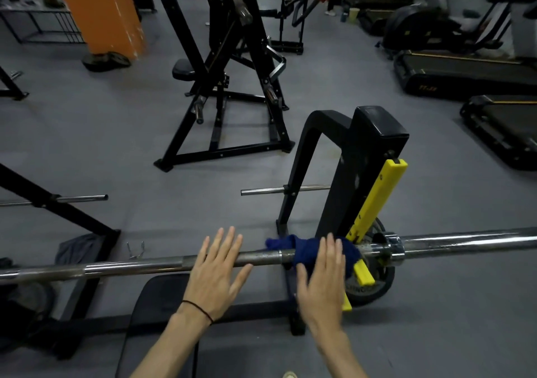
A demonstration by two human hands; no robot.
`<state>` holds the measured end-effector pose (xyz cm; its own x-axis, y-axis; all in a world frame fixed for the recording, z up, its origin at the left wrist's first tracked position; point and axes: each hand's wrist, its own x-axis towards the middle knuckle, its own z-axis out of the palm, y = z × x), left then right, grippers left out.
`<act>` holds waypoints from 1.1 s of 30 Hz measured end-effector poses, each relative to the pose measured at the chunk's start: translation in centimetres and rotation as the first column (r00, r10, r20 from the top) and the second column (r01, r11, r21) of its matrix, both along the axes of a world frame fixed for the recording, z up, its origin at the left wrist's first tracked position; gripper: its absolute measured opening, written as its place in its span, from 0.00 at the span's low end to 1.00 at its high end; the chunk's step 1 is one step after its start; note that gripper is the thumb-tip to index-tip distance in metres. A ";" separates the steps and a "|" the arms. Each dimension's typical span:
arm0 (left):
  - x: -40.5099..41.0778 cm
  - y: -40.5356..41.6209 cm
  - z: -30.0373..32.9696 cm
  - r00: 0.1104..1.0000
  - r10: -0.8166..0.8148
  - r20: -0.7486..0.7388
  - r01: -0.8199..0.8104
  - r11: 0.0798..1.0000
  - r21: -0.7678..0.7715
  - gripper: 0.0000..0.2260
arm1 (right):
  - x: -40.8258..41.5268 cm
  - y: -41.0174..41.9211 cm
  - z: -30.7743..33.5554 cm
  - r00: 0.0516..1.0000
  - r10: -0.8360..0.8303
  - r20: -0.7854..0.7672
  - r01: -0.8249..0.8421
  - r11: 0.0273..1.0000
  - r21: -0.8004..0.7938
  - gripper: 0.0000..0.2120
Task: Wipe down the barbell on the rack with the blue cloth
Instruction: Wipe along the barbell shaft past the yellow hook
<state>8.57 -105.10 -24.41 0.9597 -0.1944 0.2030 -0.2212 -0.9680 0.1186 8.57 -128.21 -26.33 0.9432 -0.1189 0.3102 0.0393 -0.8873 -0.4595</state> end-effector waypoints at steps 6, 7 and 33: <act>0.0 -0.1 -0.4 0.999 0.027 -0.046 -0.029 0.999 -0.043 0.31 | 1.0 0.8 0.4 0.886 0.462 0.028 -0.442 0.862 -0.249 0.33; -0.1 0.1 -0.4 0.999 0.022 -0.049 -0.024 0.998 -0.051 0.30 | 1.4 -1.4 0.2 0.921 0.387 0.053 -0.364 0.900 -0.240 0.32; -0.2 -3.0 0.9 0.999 0.003 -0.040 -0.009 0.990 -0.140 0.30 | 0.9 -2.7 0.1 0.999 -0.041 -0.014 0.040 0.997 -0.073 0.37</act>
